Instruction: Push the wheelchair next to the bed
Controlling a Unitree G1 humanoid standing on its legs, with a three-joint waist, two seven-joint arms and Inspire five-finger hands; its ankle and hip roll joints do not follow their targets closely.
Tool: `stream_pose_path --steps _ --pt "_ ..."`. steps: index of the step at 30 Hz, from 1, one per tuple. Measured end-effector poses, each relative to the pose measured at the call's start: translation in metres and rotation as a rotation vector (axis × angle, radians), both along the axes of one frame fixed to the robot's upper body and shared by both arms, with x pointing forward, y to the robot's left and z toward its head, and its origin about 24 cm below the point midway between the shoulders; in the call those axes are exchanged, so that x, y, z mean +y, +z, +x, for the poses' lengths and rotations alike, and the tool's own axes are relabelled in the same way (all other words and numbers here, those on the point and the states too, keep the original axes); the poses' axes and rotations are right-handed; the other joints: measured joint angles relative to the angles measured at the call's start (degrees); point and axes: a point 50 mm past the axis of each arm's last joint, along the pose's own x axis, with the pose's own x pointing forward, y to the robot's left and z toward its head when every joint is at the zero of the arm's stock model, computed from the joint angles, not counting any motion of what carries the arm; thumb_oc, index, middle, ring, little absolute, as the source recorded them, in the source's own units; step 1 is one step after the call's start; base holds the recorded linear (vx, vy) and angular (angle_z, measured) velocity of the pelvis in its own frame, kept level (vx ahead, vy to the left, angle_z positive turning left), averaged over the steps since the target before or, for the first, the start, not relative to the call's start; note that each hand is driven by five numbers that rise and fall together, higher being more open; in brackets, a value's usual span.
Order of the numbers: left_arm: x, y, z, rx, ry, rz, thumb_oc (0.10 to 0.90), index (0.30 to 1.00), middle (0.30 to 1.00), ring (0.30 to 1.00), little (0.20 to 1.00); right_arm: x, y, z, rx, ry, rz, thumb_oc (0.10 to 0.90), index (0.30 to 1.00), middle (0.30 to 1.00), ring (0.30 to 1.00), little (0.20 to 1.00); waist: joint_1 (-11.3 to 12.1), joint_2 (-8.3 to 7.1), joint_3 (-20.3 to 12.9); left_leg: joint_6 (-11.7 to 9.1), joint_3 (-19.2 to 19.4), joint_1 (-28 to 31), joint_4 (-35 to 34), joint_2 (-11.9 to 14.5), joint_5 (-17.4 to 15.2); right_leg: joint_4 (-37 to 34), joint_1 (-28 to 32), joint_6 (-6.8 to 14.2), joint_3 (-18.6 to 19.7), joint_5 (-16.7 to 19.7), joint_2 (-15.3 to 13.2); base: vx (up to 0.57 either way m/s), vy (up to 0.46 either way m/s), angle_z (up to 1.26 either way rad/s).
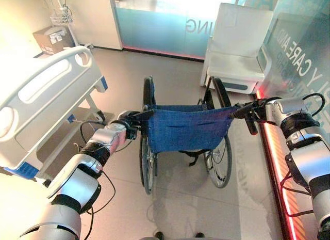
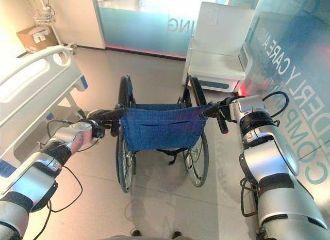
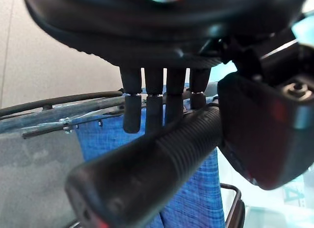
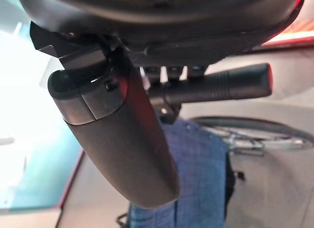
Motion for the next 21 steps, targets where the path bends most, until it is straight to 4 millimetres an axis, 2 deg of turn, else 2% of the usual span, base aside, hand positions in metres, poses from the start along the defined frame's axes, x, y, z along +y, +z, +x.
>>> stream_pose_path --steps 5,10,18,21 --pt "-0.002 -0.001 0.0 0.001 0.005 -0.009 0.4 0.3 0.3 0.3 0.3 -0.004 -0.006 -0.002 0.027 0.022 -0.032 0.8 0.9 0.9 0.9 0.9 0.0 0.01 0.0 -0.04 -0.2 0.0 0.0 0.05 0.06 0.0 0.15 -0.12 -0.78 -0.08 -0.01 0.01 -0.018 0.04" --pt "-0.002 -0.001 0.0 0.001 0.01 -0.011 0.4 0.3 0.3 0.3 0.3 -0.009 -0.022 -0.007 0.052 0.02 -0.021 0.8 0.9 0.9 0.9 0.9 0.03 0.02 0.0 -0.1 -0.33 0.0 0.0 0.21 0.1 0.0 0.23 -0.24 -0.86 -0.15 -0.02 0.0 0.0 0.0" --pt "0.005 -0.007 -0.005 0.002 0.048 -0.034 0.4 0.3 0.3 0.3 0.3 -0.015 -0.039 -0.013 -0.1 -0.177 0.261 0.8 0.9 0.9 0.9 0.9 -0.69 0.16 -0.01 -0.19 -0.35 0.1 -0.02 0.48 0.15 -0.01 0.49 -0.36 -0.97 -0.23 0.15 0.0 0.0 0.0" --pt "0.005 -0.008 -0.007 0.002 0.052 -0.038 0.4 0.3 0.3 0.3 0.3 -0.015 -0.043 -0.015 -0.143 -0.213 0.286 0.8 0.9 0.9 0.9 0.9 -0.75 0.25 -0.06 -0.21 -0.36 0.05 -0.02 0.57 0.16 -0.01 0.5 -0.37 -0.97 -0.23 0.22 -0.01 0.001 0.0"
